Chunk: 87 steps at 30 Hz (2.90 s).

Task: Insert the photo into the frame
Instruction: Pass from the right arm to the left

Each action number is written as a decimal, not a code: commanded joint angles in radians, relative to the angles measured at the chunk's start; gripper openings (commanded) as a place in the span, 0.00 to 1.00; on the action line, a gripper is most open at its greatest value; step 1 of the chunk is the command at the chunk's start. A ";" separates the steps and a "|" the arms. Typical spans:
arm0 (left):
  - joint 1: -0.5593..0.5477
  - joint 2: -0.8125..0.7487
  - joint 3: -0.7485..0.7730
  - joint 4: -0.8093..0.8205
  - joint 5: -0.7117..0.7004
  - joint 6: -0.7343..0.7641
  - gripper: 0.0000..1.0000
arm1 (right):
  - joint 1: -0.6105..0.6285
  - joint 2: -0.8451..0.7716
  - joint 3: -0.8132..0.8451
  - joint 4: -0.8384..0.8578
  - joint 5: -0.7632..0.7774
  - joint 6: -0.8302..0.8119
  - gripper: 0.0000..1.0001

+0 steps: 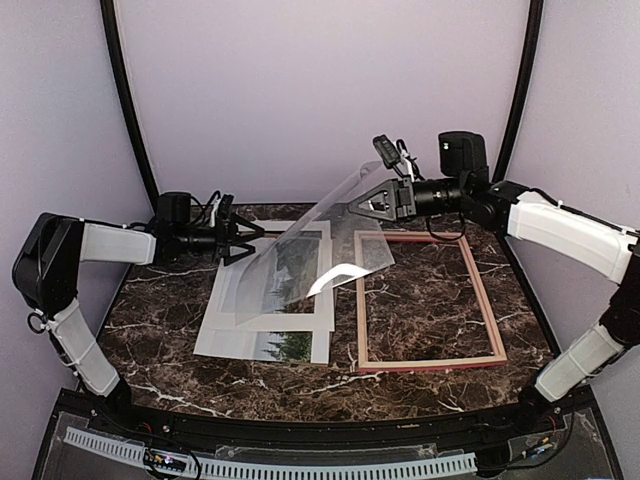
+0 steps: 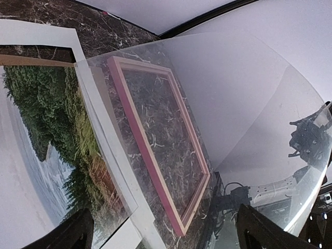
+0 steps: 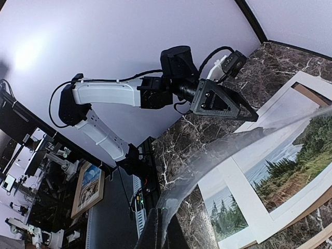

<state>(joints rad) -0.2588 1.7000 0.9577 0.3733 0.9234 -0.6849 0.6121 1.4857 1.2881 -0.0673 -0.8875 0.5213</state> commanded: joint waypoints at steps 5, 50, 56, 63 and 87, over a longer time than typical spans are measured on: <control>-0.023 0.047 -0.027 0.143 0.113 -0.109 0.99 | -0.005 -0.063 -0.051 0.098 -0.030 -0.003 0.00; -0.071 0.198 -0.055 0.561 0.260 -0.481 0.99 | 0.000 -0.053 -0.017 0.127 -0.045 -0.022 0.00; -0.071 0.246 -0.055 0.701 0.269 -0.606 0.99 | 0.003 -0.049 -0.011 0.121 -0.048 -0.032 0.00; -0.072 0.266 -0.049 0.835 0.277 -0.702 0.99 | 0.003 -0.074 -0.140 0.187 -0.023 0.003 0.00; -0.033 0.157 0.029 0.532 0.242 -0.504 0.75 | -0.087 -0.073 -0.320 -0.062 0.189 0.017 0.00</control>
<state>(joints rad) -0.3016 1.9511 0.9482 1.0935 1.1893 -1.3624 0.5262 1.4166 0.9909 -0.1158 -0.7307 0.5171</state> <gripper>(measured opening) 0.787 0.014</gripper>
